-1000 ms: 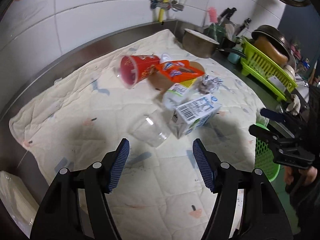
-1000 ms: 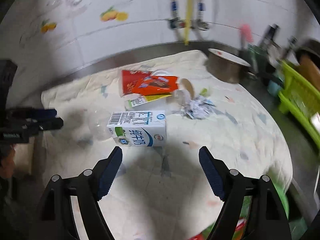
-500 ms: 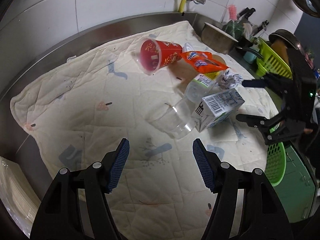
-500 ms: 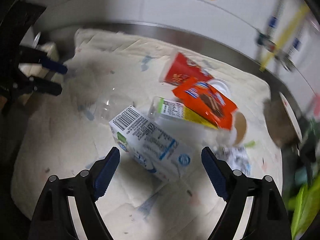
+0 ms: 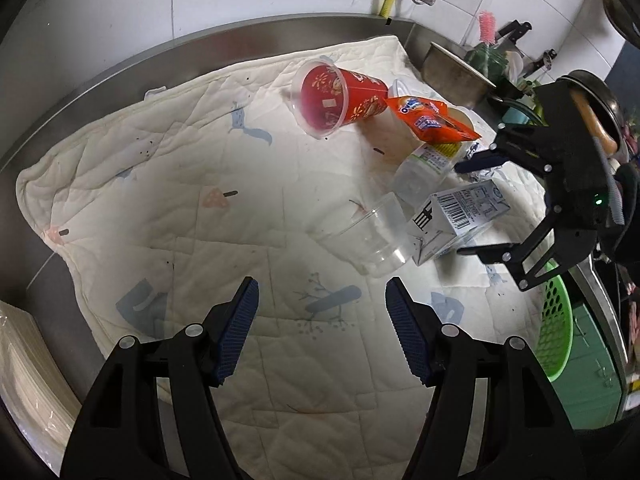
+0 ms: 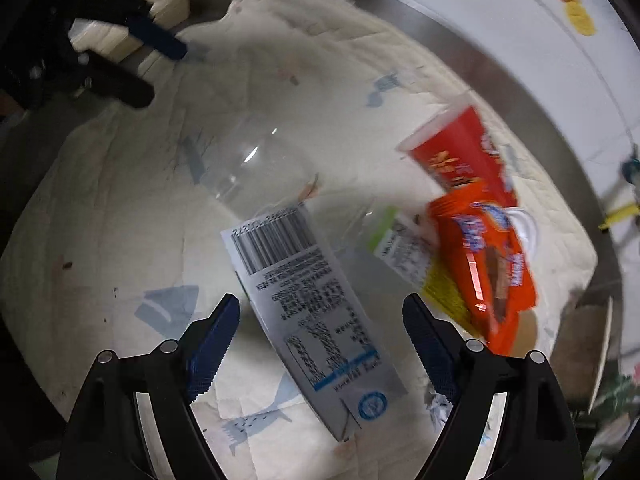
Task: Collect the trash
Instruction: 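Move the right tool to the white milk carton and close on it, then lift the carton with the right tool while the left tool grasps the clear plastic cup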
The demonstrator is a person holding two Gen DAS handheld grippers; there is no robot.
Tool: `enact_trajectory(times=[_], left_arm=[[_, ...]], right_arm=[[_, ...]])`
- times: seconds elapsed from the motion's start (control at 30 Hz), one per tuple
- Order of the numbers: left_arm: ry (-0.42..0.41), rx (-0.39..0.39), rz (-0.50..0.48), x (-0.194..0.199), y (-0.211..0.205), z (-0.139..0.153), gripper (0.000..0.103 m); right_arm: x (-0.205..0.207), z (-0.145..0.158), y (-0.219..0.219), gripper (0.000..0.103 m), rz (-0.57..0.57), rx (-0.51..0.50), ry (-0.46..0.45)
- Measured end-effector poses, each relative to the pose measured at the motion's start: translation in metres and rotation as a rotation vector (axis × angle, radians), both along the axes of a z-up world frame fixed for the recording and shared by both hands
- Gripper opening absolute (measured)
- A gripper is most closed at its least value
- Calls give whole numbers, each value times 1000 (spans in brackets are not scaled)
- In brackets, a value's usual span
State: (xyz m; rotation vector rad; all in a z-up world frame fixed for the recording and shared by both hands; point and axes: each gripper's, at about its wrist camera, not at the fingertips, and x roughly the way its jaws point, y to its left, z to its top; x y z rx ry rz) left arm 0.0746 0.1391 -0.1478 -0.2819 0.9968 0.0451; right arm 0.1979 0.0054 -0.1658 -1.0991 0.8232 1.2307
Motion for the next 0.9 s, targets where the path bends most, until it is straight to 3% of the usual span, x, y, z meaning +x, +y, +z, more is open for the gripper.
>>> enact_trajectory(times=[0.1, 0.17, 0.23, 0.33, 0.43, 0.57, 0.9], left_arm=[[4, -9, 4, 2, 0, -1, 66], [4, -20, 4, 3, -1, -1, 66], [8, -29, 2, 6, -4, -2, 66], [18, -51, 7, 14, -9, -2, 66], [38, -68, 34, 24, -13, -5, 77], [62, -141, 88, 42, -16, -9, 77], [128, -214, 209, 77, -25, -29, 77]], right_arm=[[-2, -10, 4, 64, 21, -45, 0], [-4, -11, 2, 60, 17, -48, 2], [-8, -8, -1, 47, 15, -41, 10], [-8, -1, -9, 45, -61, -13, 29], [-10, 10, -20, 43, -149, 37, 59], [-23, 26, -42, 42, -306, 120, 69], [-64, 51, -104, 42, -596, 286, 72]])
